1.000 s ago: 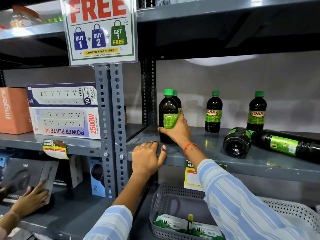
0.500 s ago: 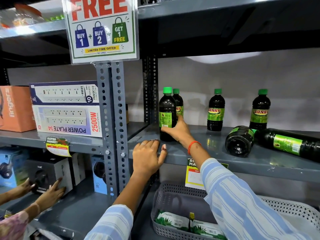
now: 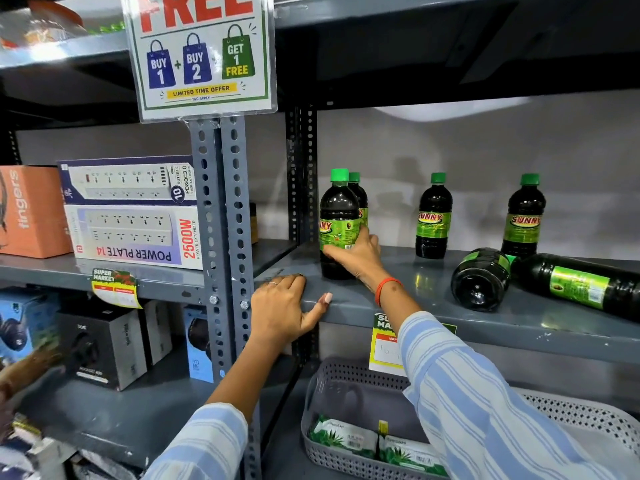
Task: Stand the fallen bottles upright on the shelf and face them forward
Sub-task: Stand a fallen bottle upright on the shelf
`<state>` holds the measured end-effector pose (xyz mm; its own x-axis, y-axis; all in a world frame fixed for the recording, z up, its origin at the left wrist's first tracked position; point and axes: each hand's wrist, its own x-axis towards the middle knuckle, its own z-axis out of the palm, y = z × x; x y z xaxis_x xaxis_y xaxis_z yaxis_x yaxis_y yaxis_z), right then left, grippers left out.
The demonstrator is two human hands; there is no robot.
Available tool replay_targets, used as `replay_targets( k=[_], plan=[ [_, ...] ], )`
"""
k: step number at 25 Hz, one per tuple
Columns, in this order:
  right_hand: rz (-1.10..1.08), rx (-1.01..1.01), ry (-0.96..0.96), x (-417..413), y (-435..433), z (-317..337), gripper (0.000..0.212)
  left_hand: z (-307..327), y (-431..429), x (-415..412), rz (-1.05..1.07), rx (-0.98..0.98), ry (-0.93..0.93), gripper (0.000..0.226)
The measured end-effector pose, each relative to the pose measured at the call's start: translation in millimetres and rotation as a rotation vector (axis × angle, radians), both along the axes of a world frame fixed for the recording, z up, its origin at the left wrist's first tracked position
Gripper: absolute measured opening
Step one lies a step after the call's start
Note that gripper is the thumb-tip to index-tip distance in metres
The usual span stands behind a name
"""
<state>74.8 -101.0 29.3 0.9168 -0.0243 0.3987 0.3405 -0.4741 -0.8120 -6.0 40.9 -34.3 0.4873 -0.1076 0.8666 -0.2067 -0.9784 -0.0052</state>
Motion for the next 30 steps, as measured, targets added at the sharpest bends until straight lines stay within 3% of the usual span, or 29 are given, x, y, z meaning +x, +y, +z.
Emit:
replay_targets(
  k=[2, 4, 9, 13, 17, 23, 27, 30],
  plan=[
    [-0.102, -0.089, -0.050, -2.9, 1.2, -2.7, 0.115, -0.9, -2.2, -1.9, 0.005, 0.003, 0.012, 0.063],
    [-0.116, -0.080, -0.119, -3.2, 1.3, -2.7, 0.118, -1.1, -3.9, -3.5, 0.008, -0.001, 0.027, 0.063],
    [0.009, -0.037, -0.071, -7.0, 3.8, 0.1, 0.090, -2.4, -2.1, -4.2, 0.012, -0.008, 0.041, 0.064],
    [-0.017, -0.077, -0.109, -6.5, 2.3, -2.1, 0.085, -2.2, -3.4, -4.3, 0.022, -0.011, 0.074, 0.064],
    [0.081, 0.000, -0.087, -15.4, -1.2, -0.9, 0.060, -2.0, -2.8, -2.6, 0.003, -0.023, 0.073, 0.069],
    [0.192, -0.016, -0.089, -41.0, 3.1, -6.8, 0.067, -8.3, -1.2, 4.4, 0.006, -0.071, 0.073, 0.094],
    [0.256, 0.049, -0.052, -59.3, 0.3, -4.3, 0.076, -6.5, -10.2, -0.1, -0.005, -0.102, 0.018, 0.092],
    [0.080, 0.082, -0.245, -76.9, -18.9, 6.4, 0.057, -6.3, -34.7, -7.4, -0.014, -0.044, 0.033, 0.087]
  ],
)
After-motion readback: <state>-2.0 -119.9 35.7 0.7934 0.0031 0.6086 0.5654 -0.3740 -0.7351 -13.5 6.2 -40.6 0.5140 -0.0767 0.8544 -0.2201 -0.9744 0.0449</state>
